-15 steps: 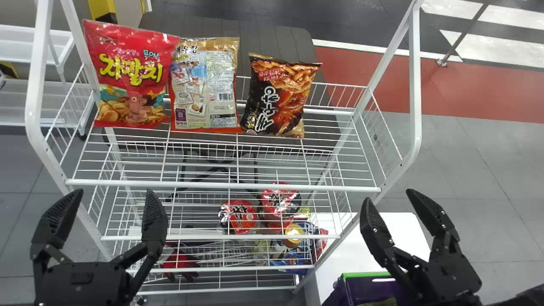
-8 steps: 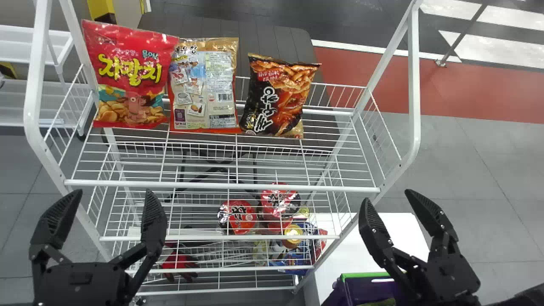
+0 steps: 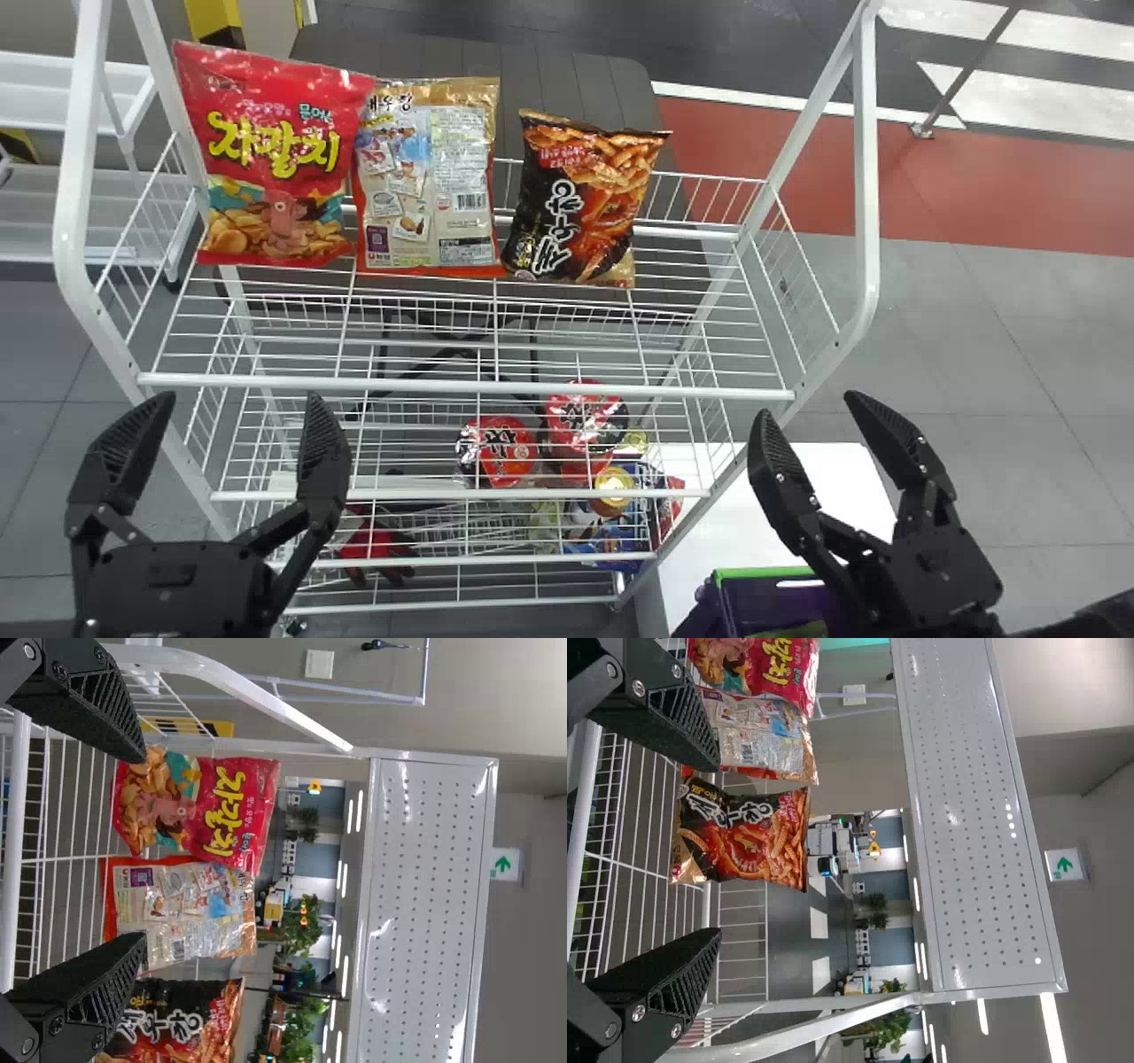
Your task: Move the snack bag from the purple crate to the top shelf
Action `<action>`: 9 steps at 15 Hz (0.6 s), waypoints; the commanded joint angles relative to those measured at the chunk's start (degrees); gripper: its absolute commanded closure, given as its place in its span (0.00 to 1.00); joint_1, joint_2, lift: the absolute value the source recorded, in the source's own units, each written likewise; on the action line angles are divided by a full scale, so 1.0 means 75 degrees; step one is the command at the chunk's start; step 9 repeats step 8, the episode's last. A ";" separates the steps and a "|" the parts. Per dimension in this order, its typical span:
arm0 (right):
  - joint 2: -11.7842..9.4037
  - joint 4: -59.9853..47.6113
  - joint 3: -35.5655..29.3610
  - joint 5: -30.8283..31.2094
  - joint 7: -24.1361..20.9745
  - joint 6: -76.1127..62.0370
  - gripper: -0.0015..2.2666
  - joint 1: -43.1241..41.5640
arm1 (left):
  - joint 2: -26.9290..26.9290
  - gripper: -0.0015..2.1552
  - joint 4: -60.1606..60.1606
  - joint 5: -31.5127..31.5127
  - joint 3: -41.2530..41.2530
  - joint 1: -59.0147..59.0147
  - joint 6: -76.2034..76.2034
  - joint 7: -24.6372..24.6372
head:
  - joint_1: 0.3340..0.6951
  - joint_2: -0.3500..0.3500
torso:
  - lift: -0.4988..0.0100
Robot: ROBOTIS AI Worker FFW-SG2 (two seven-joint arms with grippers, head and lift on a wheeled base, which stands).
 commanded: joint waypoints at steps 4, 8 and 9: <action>0.0007 -0.0057 0.0035 -0.0001 -0.0002 0.0053 0.08 0.0005 | -0.0009 0.05 -0.0054 -0.0027 -0.0012 0.0023 0.0068 0.0012 | 1.00 0.20 | 0.98; 0.0007 -0.0115 0.0117 -0.0001 -0.0014 0.0147 0.08 0.0005 | -0.0009 0.05 -0.0066 -0.0051 -0.0047 0.0011 0.0115 0.0012 | 1.00 0.21 | 0.98; 0.0007 -0.0115 0.0117 -0.0001 -0.0014 0.0147 0.08 0.0005 | -0.0009 0.05 -0.0066 -0.0051 -0.0047 0.0011 0.0115 0.0012 | 1.00 0.21 | 0.98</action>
